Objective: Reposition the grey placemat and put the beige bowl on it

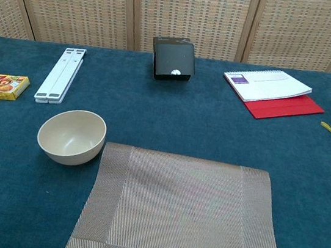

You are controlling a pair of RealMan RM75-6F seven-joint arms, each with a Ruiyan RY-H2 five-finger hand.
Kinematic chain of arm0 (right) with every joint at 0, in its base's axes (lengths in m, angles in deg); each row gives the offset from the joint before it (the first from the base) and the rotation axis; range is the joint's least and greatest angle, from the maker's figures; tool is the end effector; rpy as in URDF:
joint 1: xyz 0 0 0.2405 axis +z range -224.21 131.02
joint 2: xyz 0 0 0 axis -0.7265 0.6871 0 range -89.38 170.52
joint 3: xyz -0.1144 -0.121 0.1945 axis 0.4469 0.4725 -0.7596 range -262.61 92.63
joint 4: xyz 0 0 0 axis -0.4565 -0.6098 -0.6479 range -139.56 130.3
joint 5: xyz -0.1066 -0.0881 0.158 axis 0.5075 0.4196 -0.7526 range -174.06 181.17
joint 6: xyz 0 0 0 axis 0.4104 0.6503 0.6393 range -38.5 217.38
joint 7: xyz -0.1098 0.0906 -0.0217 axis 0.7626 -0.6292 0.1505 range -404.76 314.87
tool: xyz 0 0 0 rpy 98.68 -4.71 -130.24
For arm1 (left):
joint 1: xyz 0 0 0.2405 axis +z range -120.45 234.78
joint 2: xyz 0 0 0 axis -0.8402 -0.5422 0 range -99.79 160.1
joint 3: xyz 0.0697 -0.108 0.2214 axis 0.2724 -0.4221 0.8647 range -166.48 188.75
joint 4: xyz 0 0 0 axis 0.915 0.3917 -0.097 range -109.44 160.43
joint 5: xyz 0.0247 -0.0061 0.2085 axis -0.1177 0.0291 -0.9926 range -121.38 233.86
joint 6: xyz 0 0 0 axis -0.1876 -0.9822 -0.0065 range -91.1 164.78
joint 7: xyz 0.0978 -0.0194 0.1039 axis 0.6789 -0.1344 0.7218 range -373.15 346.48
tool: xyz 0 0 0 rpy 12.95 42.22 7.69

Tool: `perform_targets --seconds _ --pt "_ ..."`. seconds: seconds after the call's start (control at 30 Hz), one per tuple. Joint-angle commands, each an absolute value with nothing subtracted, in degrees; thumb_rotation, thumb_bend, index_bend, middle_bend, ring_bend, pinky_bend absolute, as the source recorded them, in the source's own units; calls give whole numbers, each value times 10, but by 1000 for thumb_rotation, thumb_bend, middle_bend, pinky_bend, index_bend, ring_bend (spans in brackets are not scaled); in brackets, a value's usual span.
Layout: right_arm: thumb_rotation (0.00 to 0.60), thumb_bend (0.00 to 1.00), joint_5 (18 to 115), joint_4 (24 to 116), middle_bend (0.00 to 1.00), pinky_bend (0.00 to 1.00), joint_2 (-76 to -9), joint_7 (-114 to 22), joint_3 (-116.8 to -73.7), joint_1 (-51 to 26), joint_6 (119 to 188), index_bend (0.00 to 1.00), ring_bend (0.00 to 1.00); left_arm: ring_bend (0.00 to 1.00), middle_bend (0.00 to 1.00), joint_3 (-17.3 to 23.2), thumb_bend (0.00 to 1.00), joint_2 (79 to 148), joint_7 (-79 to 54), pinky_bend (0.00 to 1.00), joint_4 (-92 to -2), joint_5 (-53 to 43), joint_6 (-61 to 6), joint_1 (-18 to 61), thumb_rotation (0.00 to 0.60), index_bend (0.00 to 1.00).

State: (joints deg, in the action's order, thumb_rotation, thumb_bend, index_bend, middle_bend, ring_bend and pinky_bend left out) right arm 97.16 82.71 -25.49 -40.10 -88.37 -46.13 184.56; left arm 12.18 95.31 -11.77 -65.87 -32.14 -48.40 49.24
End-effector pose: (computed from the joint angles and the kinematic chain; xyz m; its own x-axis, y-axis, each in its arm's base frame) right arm -0.3094 -0.1571 0.1721 0.5106 0.1563 0.8455 -0.8503 -0.0543 0.5235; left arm -0.3033 0.1829 0.1437 0.4291 0.0430 0.9022 0.9004 -0.0991 -0.4235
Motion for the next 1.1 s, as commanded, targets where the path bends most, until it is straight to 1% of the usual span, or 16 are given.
perform_targets --seconds 0.03,0.17,0.23,0.37,0.47,0.6,0.67,0.8,0.83,0.93,1.03,1.1 --pt "600 0 970 826 0 0 -254 -403 -883 -462 1845 6 0 0 0 120 0 952 -115 0 -659 -319 -482 494 600 0" --pt "600 0 971 827 0 0 -253 -408 -882 -463 1846 6 0 0 0 123 0 958 -117 0 -652 -333 -479 491 600 0" --pt "600 0 973 828 0 0 -252 -410 -881 -463 1847 6 0 0 0 140 0 955 -138 0 -645 -372 -448 469 600 0" --pt "600 0 975 831 0 0 -251 -411 -879 -462 1843 6 0 0 0 143 0 962 -132 0 -635 -402 -411 438 600 0" --pt "600 0 972 833 0 0 -251 -407 -879 -460 1837 6 0 0 0 131 0 1010 -85 0 -614 -420 -355 391 600 0" --pt "600 0 968 833 0 0 -251 -407 -879 -459 1832 6 0 0 0 117 0 1068 -60 0 -571 -427 -313 350 600 5" --pt "600 0 966 831 0 0 -252 -407 -879 -458 1827 6 0 0 0 115 0 1097 -60 0 -542 -437 -296 329 600 53" --pt "600 0 958 827 0 0 -252 -410 -881 -456 1820 4 0 0 0 115 1 1138 -72 0 -503 -439 -267 300 600 213" --pt "600 0 955 827 0 0 -252 -411 -881 -456 1819 4 0 0 0 115 5 1145 -74 0 -497 -438 -262 295 600 236" --pt "600 0 948 826 0 0 -252 -414 -884 -456 1816 2 0 0 0 116 77 1163 -66 0 -482 -433 -243 281 600 315" --pt "600 0 942 823 0 0 -252 -416 -885 -455 1811 2 0 0 0 114 253 1181 -55 0 -467 -419 -226 272 600 422" --pt "600 0 940 821 0 0 -253 -416 -885 -454 1808 1 0 0 0 113 414 1188 -53 0 -459 -412 -220 267 600 486"
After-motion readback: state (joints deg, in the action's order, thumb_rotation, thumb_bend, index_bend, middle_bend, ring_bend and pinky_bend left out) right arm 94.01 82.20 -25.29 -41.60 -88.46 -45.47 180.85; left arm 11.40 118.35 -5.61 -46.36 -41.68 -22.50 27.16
